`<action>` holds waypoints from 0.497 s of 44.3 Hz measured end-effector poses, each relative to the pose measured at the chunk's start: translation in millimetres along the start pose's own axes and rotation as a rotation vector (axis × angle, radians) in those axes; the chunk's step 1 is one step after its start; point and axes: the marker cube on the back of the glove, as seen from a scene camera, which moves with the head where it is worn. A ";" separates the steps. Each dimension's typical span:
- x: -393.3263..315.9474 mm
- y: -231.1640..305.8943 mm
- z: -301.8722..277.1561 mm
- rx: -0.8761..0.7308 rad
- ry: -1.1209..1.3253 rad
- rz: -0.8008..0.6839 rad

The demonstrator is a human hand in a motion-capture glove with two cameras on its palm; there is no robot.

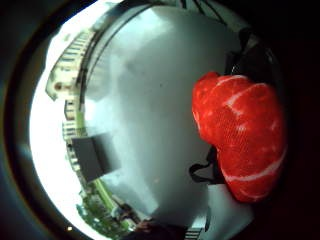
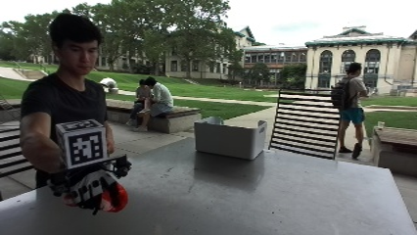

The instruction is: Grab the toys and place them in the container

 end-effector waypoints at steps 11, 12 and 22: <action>-94.6 14.9 -86.0 0.069 0.032 -0.056; -106.0 16.7 -97.1 0.085 0.037 -0.065; -227.7 46.5 -199.2 0.207 0.037 -0.183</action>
